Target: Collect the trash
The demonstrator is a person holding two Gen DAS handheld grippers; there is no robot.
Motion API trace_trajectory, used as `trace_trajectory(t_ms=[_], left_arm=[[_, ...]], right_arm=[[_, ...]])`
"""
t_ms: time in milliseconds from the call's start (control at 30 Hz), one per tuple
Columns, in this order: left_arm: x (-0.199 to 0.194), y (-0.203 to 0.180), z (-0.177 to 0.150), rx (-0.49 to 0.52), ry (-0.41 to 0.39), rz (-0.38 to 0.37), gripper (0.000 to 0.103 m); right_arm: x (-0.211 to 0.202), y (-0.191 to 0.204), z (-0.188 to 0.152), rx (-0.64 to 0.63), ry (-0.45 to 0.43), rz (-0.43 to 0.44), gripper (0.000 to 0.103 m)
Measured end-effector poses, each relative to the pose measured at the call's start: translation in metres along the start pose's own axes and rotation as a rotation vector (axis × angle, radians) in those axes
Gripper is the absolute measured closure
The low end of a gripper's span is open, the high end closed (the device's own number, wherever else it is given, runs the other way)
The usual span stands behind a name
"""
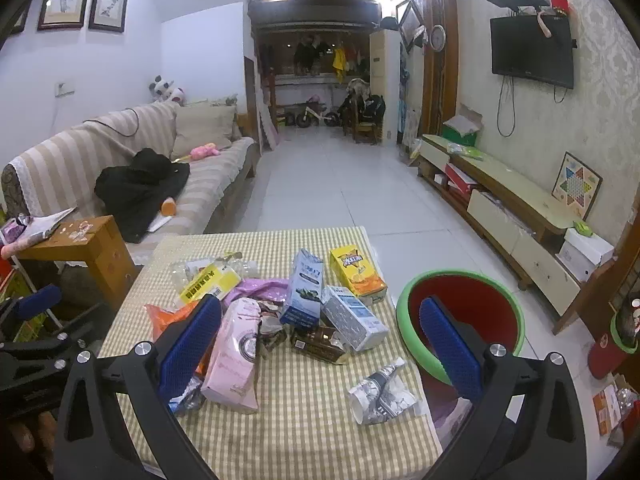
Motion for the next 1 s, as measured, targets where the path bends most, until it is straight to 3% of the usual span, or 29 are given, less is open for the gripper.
trace_trajectory(t_ms=[1000], left_arm=[[-0.0031,-0.0049,0.0012,-0.011,0.0,-0.02,0.005]], right_arm=[[0.0072,-0.0007,-0.0087,-0.003,0.024,-0.007,0.007]])
Point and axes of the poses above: each gripper's, at about its wrist camera, not at the fingertips, and x roughly the way its jaws point, y to its left, z to its top, the point moved 10 cm from there along x, roughly the way its jaws point
